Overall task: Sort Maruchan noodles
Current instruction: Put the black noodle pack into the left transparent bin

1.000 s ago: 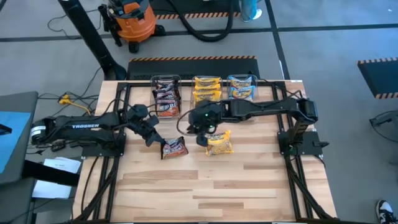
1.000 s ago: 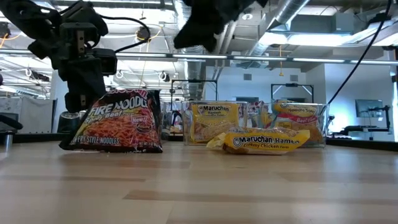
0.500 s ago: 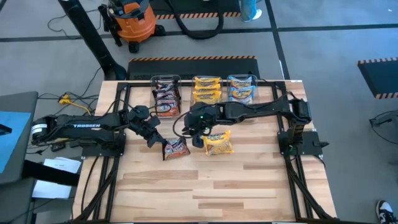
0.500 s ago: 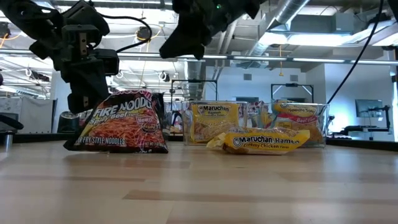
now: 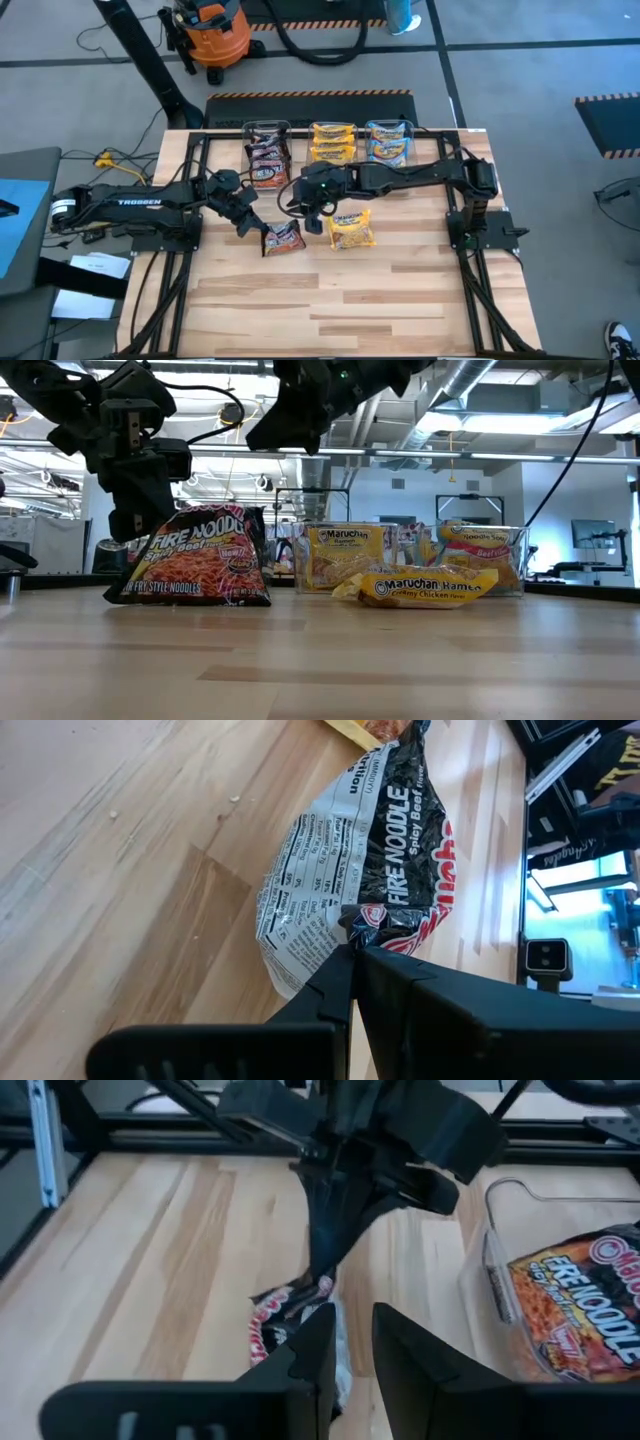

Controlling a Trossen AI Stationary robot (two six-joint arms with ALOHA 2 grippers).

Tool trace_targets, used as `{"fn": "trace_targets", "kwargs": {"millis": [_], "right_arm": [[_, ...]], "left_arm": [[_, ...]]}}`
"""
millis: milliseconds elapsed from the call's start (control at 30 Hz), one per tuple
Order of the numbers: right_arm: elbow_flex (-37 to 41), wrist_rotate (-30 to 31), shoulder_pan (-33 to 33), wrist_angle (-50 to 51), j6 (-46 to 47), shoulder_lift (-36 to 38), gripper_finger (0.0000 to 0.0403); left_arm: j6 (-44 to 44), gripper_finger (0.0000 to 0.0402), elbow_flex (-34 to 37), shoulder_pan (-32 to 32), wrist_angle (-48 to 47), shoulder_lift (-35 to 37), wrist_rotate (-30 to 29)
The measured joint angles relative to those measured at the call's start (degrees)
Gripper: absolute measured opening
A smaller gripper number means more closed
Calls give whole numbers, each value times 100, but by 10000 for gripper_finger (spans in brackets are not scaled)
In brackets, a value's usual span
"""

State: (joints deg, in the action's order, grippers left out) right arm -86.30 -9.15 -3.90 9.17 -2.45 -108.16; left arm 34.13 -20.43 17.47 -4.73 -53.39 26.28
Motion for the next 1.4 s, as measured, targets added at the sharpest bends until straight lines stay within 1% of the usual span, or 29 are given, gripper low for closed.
{"fn": "trace_targets", "kwargs": {"millis": [167,400,467,533,633,733,833,900,967,1067,1267,1400], "right_arm": [[0,-2,0,2,-257,0,108],[0,-21,-32,5,-416,-17,149],[-15,-26,-41,-219,-386,-200,159],[29,-29,-81,-137,-318,-326,166],[-62,-49,-66,-271,-310,-456,169],[-76,-303,-43,-192,-307,-464,167],[-98,-374,2,-280,-342,-587,167],[-70,-535,22,-114,-314,-617,167],[-98,-638,27,-229,-318,-711,169],[-74,-638,74,-22,-262,-753,172],[-87,-761,127,-37,-424,-743,185],[-85,-760,169,123,-798,-745,194]], "left_arm": [[0,0,0,0,0,0,0],[0,0,0,0,-1,0,3],[0,0,2,0,-2,0,4],[0,0,2,0,-4,0,5],[0,0,2,0,-10,0,7],[0,0,2,0,-11,0,1],[0,0,2,0,-9,0,-2],[0,0,4,1,13,0,-3],[0,0,4,2,20,0,-3],[4,0,4,0,22,0,-4],[16,0,4,0,49,0,-12],[20,0,4,0,170,0,-22]]}}
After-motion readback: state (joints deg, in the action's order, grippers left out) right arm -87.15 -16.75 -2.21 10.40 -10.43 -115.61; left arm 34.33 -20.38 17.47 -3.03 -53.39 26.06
